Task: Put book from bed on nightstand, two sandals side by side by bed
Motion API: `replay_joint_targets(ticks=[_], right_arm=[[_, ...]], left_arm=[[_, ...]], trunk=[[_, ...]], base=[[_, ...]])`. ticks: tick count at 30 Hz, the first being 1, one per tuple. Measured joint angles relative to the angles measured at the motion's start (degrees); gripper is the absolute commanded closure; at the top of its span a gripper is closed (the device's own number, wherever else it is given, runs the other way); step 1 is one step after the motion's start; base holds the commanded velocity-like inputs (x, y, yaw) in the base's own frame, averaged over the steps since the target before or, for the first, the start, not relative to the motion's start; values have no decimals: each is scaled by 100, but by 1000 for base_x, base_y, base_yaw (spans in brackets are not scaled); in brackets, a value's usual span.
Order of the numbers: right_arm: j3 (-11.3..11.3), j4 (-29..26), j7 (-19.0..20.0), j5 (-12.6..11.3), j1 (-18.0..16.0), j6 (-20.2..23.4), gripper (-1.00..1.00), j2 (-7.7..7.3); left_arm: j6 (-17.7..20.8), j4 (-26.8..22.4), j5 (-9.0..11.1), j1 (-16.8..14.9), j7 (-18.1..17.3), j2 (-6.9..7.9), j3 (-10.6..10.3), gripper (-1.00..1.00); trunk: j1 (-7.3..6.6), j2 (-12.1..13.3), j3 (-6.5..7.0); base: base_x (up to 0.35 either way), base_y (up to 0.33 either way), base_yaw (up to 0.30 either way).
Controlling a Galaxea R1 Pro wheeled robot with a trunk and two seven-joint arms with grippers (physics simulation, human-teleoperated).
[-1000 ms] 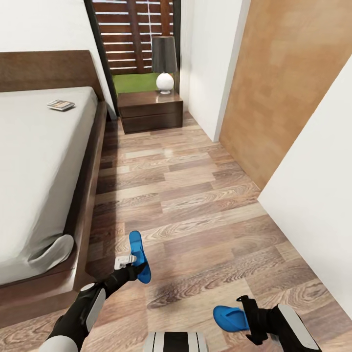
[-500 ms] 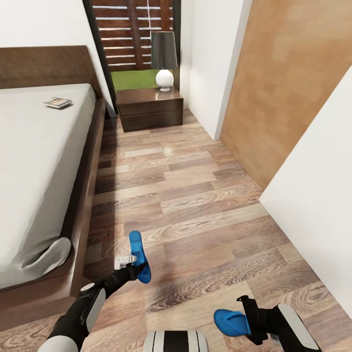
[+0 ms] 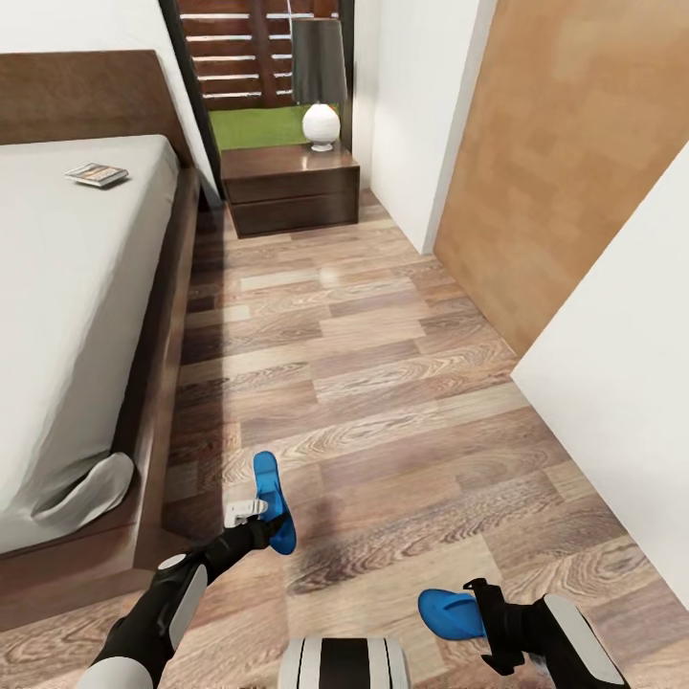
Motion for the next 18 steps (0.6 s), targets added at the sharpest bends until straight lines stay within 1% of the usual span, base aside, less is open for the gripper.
replay_joint_targets(ticks=[6,7,11,12,14,15,18], right_arm=[[-3,-2,-26,7,0,-108,-100,6],[-1,-9,-26,7,0,-185,-100,7],[1,-164,-35,1,-35,-828,-100,10],[1,-190,-35,-1,-70,-911,-100,12],[2,-250,-35,-5,-321,-1101,-100,13],[2,-270,-23,-7,-511,-1165,-100,11],[10,-277,7,-4,-708,-1220,-100,13]], left_arm=[[0,-4,0,0,-1,0,8,100],[0,-4,0,0,0,0,8,100],[0,-4,0,0,0,0,9,100],[0,-4,0,0,0,0,9,100],[-1,-4,0,0,0,0,3,100],[-1,-3,0,0,0,0,1,100],[0,-4,0,0,0,0,-2,100]], trunk=[[15,-8,-133],[18,-9,-155],[28,-15,-244],[31,-16,-266],[36,-19,-310],[39,-20,-332],[46,-24,-399]], base=[[0,0,0],[0,0,0],[0,0,0],[0,0,0],[0,0,0],[0,0,0],[0,0,0]])
